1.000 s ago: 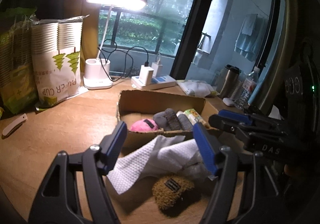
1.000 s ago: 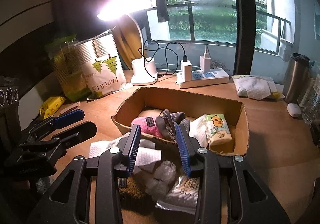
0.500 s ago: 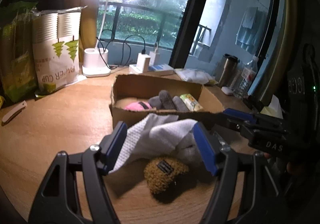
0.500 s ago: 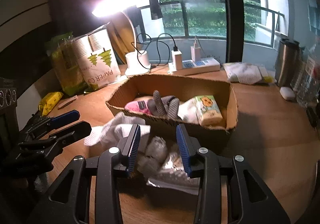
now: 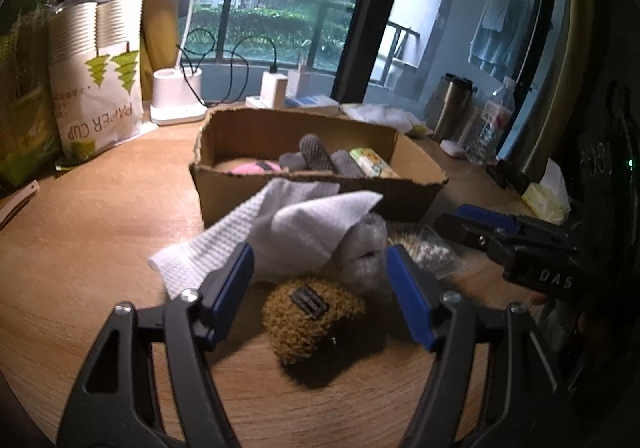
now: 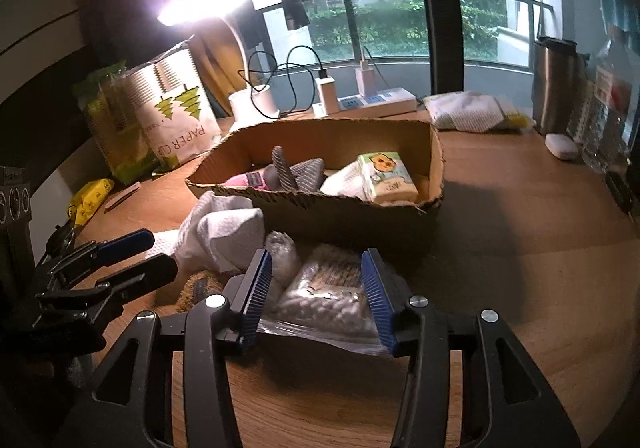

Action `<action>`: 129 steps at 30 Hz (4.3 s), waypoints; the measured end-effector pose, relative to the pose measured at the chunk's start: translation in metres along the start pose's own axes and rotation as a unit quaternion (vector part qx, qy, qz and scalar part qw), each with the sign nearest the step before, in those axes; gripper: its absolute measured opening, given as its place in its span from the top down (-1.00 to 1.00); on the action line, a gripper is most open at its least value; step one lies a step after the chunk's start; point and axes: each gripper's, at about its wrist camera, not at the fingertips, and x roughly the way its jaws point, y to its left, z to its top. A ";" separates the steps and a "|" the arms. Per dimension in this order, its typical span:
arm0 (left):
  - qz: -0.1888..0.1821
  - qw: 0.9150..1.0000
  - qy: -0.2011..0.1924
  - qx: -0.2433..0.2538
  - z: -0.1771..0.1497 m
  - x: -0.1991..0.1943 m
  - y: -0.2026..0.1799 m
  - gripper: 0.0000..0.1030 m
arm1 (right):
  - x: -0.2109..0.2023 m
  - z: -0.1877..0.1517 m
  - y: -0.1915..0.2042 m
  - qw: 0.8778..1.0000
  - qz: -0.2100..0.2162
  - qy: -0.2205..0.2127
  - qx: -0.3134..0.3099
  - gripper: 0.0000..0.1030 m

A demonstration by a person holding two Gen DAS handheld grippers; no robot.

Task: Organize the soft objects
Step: 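Grasp the brown fuzzy plush with the left gripper while the right grasps the cotton-swab bag, then carry the brown plush and cotton-swab bag up over the cardboard box with both grippers, then lower the plush and swab bag into the box and open both grippers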

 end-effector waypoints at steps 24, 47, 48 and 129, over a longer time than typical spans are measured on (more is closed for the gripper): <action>0.027 0.996 0.080 0.007 -0.020 0.046 -0.002 -0.37 | 0.040 -0.014 -0.020 0.998 0.016 0.051 0.034 -0.23; 0.024 0.994 0.094 0.058 -0.029 0.054 -0.019 -0.07 | 0.032 -0.019 -0.025 0.998 0.011 0.052 0.023 0.19; 0.023 0.994 0.094 0.060 -0.029 0.054 -0.020 -0.05 | 0.029 -0.019 -0.025 0.999 0.009 0.049 0.022 0.20; 0.052 0.996 -0.069 0.020 0.101 0.019 0.049 0.01 | 0.014 0.083 -0.025 0.999 0.000 -0.029 -0.019 0.22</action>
